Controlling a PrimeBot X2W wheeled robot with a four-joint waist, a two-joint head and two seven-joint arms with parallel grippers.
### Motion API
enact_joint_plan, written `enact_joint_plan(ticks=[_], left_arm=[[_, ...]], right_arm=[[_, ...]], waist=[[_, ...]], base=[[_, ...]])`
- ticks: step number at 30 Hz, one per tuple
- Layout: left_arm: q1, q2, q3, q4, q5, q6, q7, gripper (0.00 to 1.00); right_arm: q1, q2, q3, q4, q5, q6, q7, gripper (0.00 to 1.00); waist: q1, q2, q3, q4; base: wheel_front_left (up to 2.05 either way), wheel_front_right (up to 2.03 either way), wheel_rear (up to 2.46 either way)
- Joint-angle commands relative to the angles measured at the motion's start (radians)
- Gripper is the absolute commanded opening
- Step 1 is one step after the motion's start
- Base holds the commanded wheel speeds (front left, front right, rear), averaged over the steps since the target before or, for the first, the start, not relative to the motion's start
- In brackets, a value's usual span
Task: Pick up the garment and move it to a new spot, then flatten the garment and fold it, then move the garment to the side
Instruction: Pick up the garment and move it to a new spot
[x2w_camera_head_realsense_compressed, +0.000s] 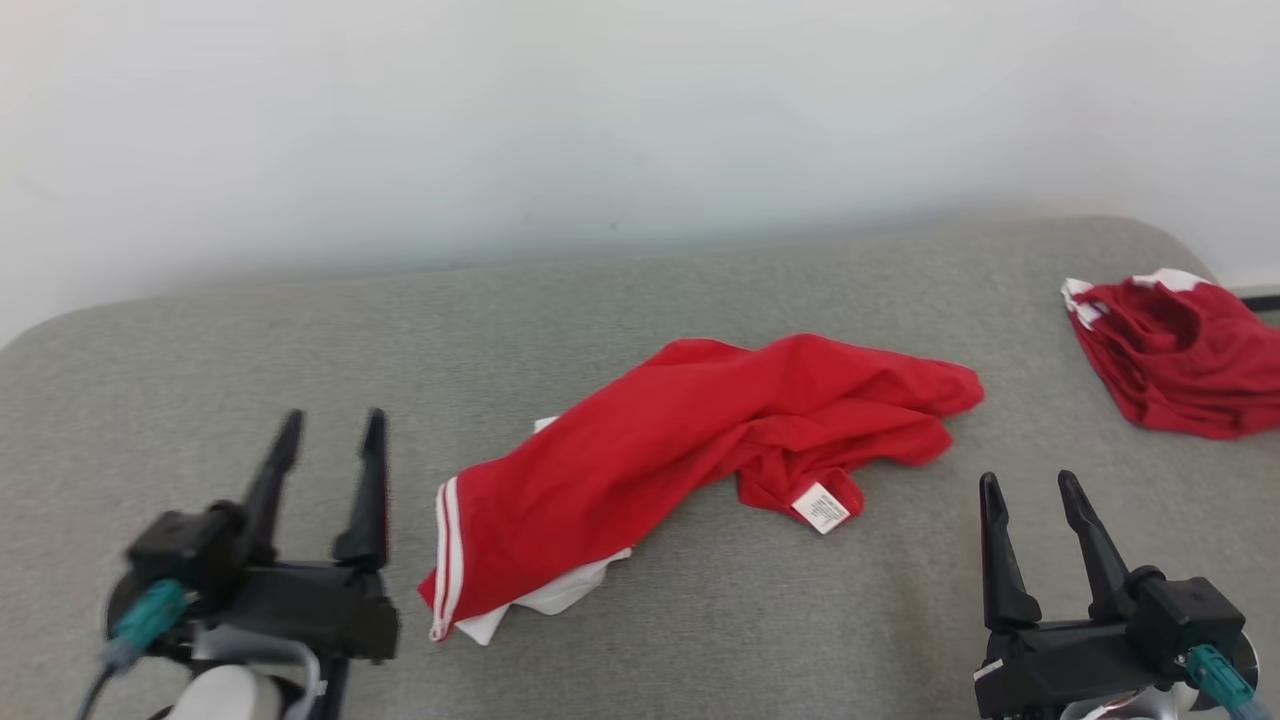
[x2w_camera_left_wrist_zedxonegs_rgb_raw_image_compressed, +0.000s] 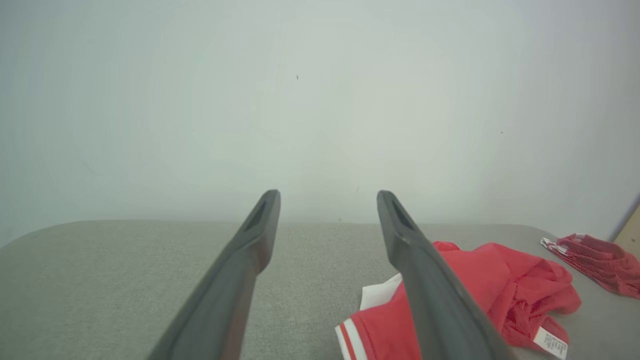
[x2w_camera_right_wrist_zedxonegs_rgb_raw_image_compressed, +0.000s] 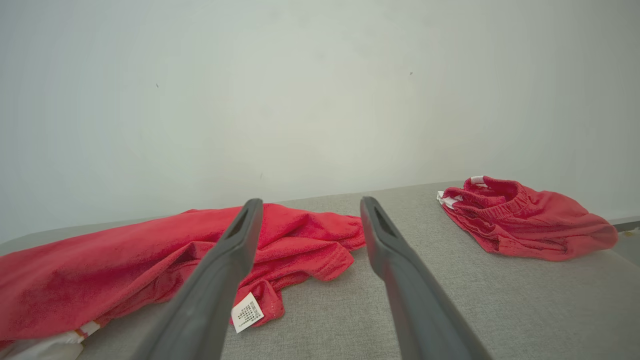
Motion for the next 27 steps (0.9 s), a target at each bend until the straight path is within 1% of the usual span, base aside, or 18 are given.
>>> enact_joint_plan(ticks=[1, 7, 10, 13, 19, 27], left_arm=[[0.039, 0.009, 0.036, -0.050, 0.023, 0.010, -0.004, 1.00], [0.138, 0.020, 0.122, -0.163, 0.073, 0.022, -0.004, 1.00], [0.201, 0.017, 0.155, -0.216, 0.095, 0.031, -0.004, 1.00], [0.256, 0.018, 0.172, -0.249, 0.116, 0.029, -0.004, 1.00], [0.317, -0.001, 0.202, -0.275, 0.138, 0.018, -0.004, 1.00], [0.318, -0.017, 0.222, -0.267, 0.157, 0.002, -0.004, 1.00]], right_arm=[[0.014, -0.004, 0.004, -0.005, -0.002, -0.003, 0.000, 1.00], [0.025, -0.003, 0.009, -0.021, -0.004, -0.003, 0.000, 1.00], [0.033, -0.003, 0.009, -0.030, -0.008, -0.003, 0.000, 1.00], [0.046, -0.001, 0.005, -0.043, -0.008, -0.003, 0.003, 1.00], [0.083, 0.006, 0.004, -0.090, -0.013, -0.003, 0.027, 1.00], [0.117, 0.017, 0.005, -0.140, -0.017, -0.003, 0.051, 1.00]], waist=[[0.0001, 0.0000, -0.024, 0.041], [0.0001, 0.0000, -0.030, 0.080], [0.0001, 0.0000, -0.033, 0.097], [0.0001, 0.0000, -0.038, 0.112], [0.0001, 0.0000, -0.046, 0.131], [0.0001, 0.0000, -0.044, 0.133]], base=[[0.00, 0.00, 0.00], [0.00, 0.00, 0.00], [0.00, 0.00, 0.00], [0.00, 0.00, 0.00], [0.00, 0.00, 0.00], [0.00, 0.00, 0.00]])
